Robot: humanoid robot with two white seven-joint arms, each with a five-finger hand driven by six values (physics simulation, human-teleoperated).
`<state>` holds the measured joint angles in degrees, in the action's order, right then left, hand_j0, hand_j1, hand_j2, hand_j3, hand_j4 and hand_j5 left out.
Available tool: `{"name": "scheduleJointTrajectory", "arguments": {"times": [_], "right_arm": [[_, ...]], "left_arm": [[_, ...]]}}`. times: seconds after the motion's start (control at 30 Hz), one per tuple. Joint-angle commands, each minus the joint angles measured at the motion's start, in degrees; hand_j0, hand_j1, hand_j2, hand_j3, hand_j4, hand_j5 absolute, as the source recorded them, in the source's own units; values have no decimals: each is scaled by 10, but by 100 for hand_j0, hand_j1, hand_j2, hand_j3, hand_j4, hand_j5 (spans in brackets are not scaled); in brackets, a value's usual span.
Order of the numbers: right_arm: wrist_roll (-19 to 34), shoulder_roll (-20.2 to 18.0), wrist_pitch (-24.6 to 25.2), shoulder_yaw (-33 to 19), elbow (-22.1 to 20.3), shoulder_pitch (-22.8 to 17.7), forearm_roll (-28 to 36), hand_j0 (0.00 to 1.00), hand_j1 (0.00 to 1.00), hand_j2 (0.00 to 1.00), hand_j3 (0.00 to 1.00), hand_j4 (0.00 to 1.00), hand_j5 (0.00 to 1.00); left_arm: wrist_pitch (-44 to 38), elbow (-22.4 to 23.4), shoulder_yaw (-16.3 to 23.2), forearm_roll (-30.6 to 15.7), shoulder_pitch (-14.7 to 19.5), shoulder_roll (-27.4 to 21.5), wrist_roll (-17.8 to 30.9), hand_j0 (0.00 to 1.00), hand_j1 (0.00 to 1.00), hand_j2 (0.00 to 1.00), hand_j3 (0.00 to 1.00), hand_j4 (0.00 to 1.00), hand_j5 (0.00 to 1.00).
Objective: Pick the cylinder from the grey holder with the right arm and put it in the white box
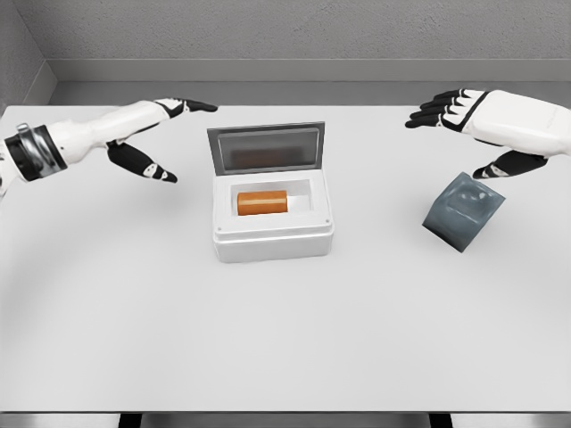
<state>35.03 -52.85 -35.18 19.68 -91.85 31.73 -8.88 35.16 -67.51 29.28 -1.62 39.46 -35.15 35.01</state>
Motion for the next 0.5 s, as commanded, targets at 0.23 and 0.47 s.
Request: {"name": "scheduleJointTrajectory", "arguments": {"times": [0.23, 0.47], "right_arm": [[0, 0, 2, 8, -17, -1, 0, 100, 100, 100, 100, 100, 100], [0, 0, 2, 10, -14, -4, -1, 100, 100, 100, 100, 100, 100]], "left_arm": [[-2, -5, 10, -6, -9, -1, 0, 99, 99, 99, 99, 99, 99], [-2, -10, 17, -5, -11, -1, 0, 92, 92, 92, 92, 92, 92]]}}
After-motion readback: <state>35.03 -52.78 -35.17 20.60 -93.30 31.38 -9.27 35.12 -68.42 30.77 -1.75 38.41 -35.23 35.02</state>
